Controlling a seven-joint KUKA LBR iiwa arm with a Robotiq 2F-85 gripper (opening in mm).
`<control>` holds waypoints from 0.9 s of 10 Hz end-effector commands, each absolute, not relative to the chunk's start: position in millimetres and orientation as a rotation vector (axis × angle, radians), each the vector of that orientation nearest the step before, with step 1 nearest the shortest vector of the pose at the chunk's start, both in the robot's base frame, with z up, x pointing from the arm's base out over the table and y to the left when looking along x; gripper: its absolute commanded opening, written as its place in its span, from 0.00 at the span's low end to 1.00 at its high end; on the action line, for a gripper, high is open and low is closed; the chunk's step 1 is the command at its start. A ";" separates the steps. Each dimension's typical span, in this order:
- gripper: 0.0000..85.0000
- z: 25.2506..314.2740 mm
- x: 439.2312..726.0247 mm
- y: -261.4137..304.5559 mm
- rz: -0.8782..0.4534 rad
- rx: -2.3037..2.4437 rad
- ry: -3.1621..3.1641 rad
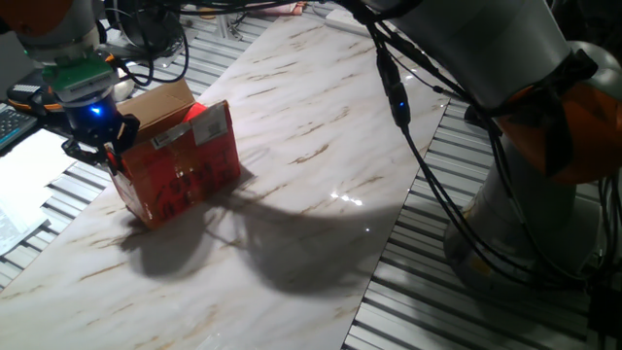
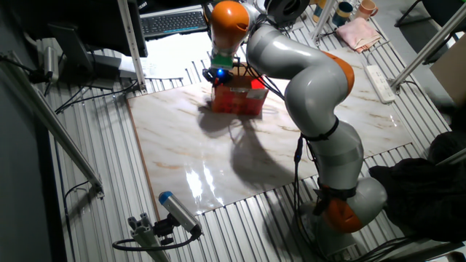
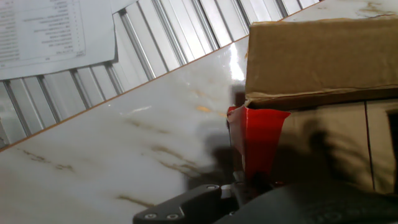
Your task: Cover the box
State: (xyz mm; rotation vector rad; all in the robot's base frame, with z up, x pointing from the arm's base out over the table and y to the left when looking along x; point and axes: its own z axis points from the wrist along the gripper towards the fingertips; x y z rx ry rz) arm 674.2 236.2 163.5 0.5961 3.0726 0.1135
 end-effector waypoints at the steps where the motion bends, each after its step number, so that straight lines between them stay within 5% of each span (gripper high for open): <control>1: 0.20 163.3 674.2 236.5 0.117 0.595 3.070; 3: 0.20 163.3 674.4 237.1 0.119 0.564 3.074; 4: 0.00 163.5 674.2 236.9 0.156 0.550 3.075; 9: 0.00 163.7 674.3 236.3 0.130 0.549 3.081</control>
